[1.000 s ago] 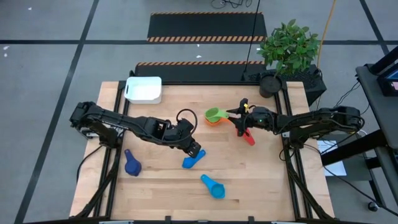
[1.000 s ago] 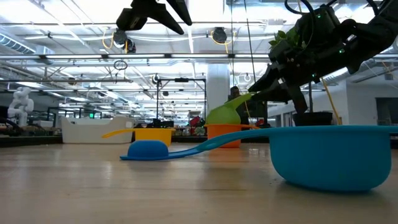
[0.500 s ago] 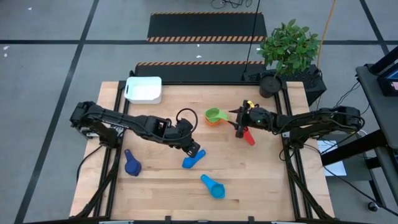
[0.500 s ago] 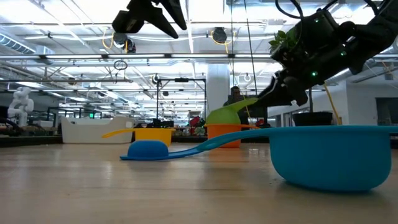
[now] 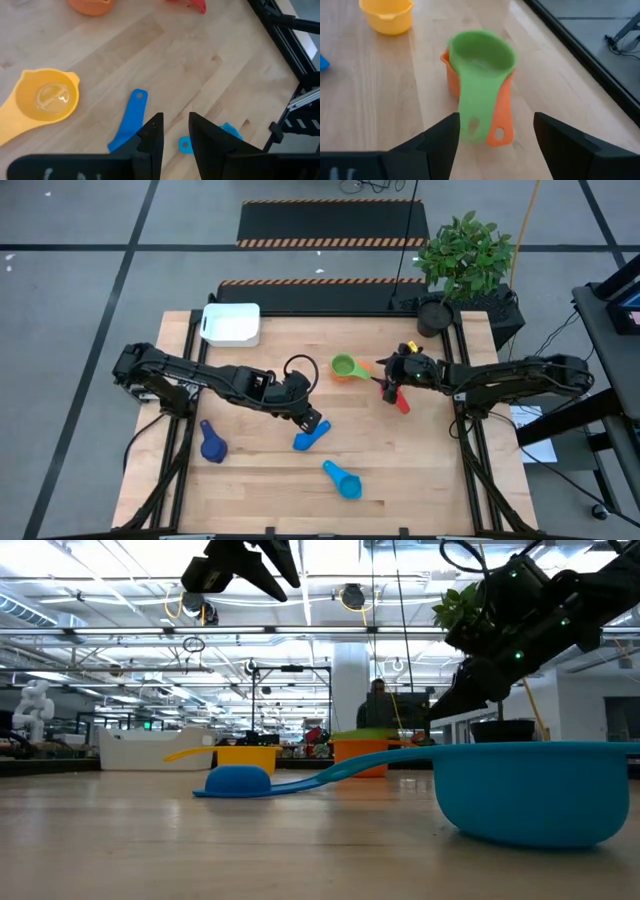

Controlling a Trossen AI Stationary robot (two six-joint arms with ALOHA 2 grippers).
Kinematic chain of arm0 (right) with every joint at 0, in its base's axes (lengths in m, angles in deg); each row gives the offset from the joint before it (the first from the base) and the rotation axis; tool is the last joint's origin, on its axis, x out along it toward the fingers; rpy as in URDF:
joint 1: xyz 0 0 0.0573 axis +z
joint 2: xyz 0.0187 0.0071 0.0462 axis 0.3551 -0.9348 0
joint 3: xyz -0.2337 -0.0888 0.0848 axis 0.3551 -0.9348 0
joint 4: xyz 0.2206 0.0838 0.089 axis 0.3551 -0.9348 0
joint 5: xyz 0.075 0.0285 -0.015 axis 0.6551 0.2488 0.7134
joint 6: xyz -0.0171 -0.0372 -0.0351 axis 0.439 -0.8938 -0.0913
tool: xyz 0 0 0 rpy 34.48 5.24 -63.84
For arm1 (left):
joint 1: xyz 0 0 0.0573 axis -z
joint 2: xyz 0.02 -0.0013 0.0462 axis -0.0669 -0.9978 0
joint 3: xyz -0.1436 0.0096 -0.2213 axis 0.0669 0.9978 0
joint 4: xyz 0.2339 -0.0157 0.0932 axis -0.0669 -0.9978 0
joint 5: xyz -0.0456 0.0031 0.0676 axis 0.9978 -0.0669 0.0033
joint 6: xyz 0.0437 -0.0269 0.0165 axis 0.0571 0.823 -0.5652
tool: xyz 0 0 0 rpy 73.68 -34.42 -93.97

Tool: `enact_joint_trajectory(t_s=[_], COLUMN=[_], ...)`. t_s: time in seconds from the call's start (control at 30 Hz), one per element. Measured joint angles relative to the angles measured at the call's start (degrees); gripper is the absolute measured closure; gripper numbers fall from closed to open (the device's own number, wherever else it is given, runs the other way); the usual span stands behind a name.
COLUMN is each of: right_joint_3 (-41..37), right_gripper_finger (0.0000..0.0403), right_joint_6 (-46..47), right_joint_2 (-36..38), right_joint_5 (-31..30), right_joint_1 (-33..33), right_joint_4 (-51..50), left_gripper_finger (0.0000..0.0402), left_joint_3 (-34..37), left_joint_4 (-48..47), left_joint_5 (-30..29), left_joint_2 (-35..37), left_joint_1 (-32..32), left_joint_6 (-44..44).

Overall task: Nest measuring cups in basket
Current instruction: Stack the green measuring cup into the orange measuring cup

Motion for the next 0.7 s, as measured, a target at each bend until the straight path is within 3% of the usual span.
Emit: enact_joint_trajectory(t_s=[0.2,0.3,0.4,0.5,0.7], right_joint_3=[0.0,2.4,15.8,29.9,44.1], right_gripper_finger=[0.0121,0.0105,0.0093,0.0085,0.0060], right_joint_6=[10.3,18.2,23.0,17.4,8.2], right_joint_2=[8.0,11.2,10.0,4.6,-7.3], right_joint_5=[-1.2,3.5,6.9,7.6,13.1], right_joint_1=[0.0,-0.3,-1.0,-1.6,-4.6], right_joint_4=[-9.3,-16.1,-33.6,-48.8,-54.0], left_gripper_finger=[0.0309,0.0309,0.0309,0.0309,0.0309], left_joint_3=[0.0,0.0,0.0,0.0,0.0], left_joint_4=[0.0,0.1,0.3,0.3,0.3], left_joint_5=[-0.4,-0.5,-0.5,-0.6,-0.6], left_joint_2=[0.0,0.0,0.0,0.0,0.0], left_joint_1=[-0.1,-0.1,-0.1,-0.4,-2.0], left_joint_6=[-0.6,-0.6,-0.6,-0.8,-1.6])
